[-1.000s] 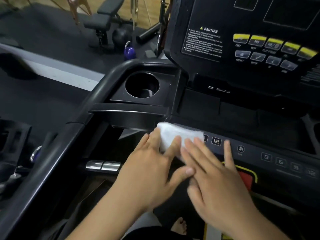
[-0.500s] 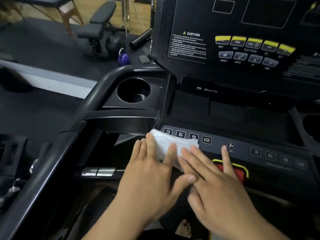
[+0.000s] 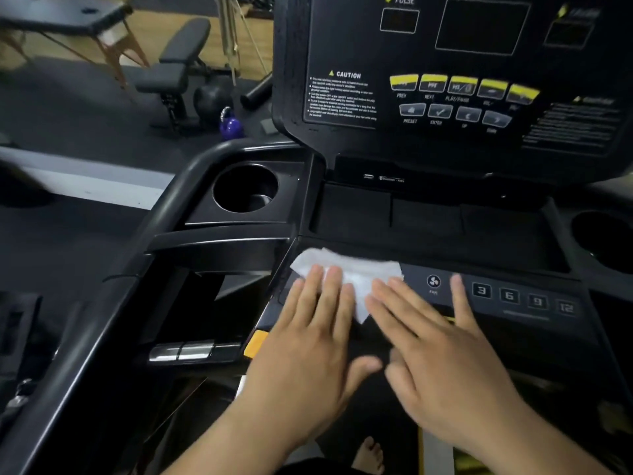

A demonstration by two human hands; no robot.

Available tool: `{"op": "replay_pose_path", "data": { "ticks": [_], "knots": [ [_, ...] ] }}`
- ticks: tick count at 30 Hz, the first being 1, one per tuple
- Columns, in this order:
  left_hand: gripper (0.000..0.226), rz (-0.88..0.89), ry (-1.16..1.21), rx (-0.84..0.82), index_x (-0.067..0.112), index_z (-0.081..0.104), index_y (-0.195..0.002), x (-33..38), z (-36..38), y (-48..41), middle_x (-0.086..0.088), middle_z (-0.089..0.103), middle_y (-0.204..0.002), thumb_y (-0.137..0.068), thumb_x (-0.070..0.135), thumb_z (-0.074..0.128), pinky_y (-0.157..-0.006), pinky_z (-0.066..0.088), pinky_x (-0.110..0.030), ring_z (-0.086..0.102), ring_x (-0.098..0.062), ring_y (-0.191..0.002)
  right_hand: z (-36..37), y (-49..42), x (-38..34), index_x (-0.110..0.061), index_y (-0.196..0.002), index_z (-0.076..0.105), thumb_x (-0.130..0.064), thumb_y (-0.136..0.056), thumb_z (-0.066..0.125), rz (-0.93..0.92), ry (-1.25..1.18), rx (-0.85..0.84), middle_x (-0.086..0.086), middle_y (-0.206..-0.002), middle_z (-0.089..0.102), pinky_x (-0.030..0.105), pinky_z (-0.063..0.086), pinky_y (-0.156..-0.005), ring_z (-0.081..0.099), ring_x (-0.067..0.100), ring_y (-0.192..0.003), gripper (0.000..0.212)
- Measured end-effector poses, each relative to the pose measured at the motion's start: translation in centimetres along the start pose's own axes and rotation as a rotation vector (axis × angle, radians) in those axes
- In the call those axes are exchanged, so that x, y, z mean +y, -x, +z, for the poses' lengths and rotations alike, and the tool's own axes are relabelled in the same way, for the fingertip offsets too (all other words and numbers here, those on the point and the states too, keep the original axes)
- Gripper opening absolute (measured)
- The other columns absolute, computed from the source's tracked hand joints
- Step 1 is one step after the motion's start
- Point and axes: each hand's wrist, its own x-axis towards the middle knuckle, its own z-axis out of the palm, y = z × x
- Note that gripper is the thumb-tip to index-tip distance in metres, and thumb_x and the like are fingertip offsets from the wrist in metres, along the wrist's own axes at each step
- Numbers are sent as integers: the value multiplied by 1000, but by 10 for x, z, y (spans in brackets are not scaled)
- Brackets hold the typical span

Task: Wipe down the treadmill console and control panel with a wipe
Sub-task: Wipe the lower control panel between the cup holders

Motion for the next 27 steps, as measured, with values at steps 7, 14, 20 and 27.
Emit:
{"op": "replay_pose_path", "data": {
  "ticks": [7,14,20,27],
  "knots": [
    [67,-25,-43,-11,-3,48,-139,6,-15,-9,-28,48,-143,-97,46,32,-111,21,-66,44,-39,-136,-4,-13,-5,-12,-145,41,-36,-85,35,1,6,-15,2,-153,40,65,18,-113,31,18,-144,65],
    [54,-23,-3,110,3,58,-131,7,-21,-7,-17,58,-135,-95,38,38,-110,32,-62,56,-30,-126,-17,-15,7,-15,-129,64,-35,-87,36,38,-29,20,-3,-139,57,62,17,-113,48,10,-133,54],
    [53,-11,74,96,4,59,-134,-7,-2,15,-17,51,-144,-95,34,39,-107,35,-55,44,-30,-138,-6,-15,-21,-9,-132,60,-34,-83,39,-60,-35,25,3,-141,55,56,20,-109,45,16,-136,59],
    [58,42,82,110,6,47,-144,36,-6,-50,-27,36,-152,-98,37,31,-114,19,-65,26,-39,-146,-20,-11,32,-11,-132,59,-28,-88,33,208,-44,29,3,-140,56,59,22,-116,47,11,-133,55]
  ]
}}
